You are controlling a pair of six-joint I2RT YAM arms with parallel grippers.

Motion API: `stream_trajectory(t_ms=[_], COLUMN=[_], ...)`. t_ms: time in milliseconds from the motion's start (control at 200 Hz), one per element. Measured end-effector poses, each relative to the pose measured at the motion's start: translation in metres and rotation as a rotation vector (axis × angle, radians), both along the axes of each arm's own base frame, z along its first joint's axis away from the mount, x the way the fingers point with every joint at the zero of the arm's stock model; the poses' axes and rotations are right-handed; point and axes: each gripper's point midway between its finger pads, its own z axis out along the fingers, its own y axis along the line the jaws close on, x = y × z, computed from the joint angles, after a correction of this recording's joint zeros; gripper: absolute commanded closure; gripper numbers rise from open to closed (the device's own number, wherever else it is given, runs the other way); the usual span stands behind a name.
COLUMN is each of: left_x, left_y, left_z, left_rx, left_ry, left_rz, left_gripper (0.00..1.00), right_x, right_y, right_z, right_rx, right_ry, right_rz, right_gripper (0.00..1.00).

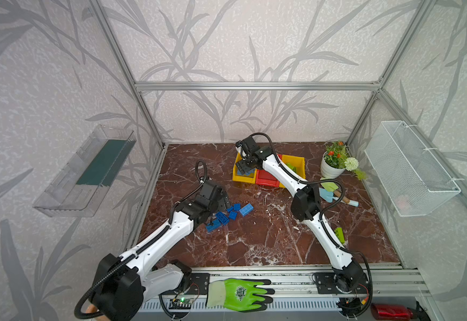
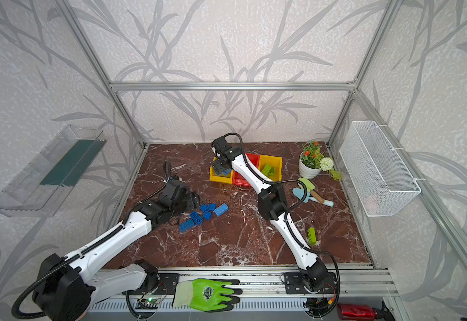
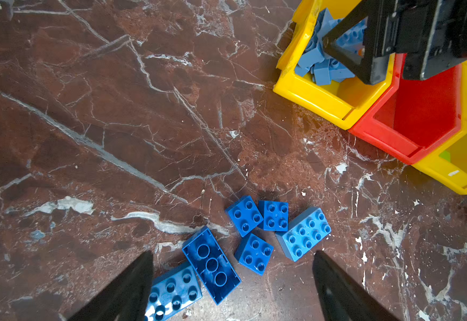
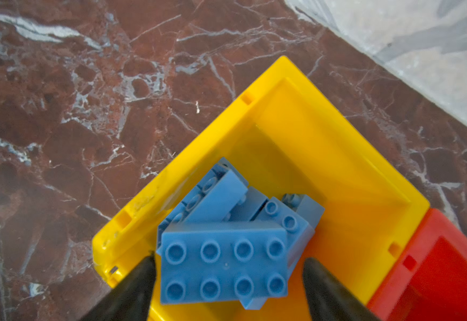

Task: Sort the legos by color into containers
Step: 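Carry the light-blue brick into the farthest yellow bin and release, then move the right gripper back down over the last light-blue brick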

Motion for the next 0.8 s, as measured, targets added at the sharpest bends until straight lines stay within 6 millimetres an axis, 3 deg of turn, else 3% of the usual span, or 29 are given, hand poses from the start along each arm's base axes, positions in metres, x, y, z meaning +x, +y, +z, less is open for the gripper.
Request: stream_trajectory(t_ms=[195,335,610,710,800], left_x=[0.001,-0.001,-0.021,-0.033,-0.043], left_y=[-0.002,-0.004,0.004,0.011,0.016], left_z=[0.000,0.009,0.030,0.026,0.019], left_rx=[-0.013,-0.036,-0.087,-0.105,-0.115], left_ry=[0.006,-0.015,-0.085,-0.097,-0.101], left_rz=[-0.007,-0.015,-0.021,-0.010,-0.003], left_gripper=[0.11,0.11,0.11,0.11,0.11], right_x=[0.006,-0.006,-0.072,-0.106,-0.140], right_y=[-0.006,-0.002,-0.004,-0.005,-0.010], right_z=[0.007,0.024,0.081,0.080,0.060], right_rx=[0.027,0.051,0.096,0.109,0.109], right_ry=[-0.001,0.012,0.055,0.092,0.159], right_rz=[0.000,0.028,0.089,0.105,0.111], right_gripper=[0.01,0.01,0.03,0.03,0.04])
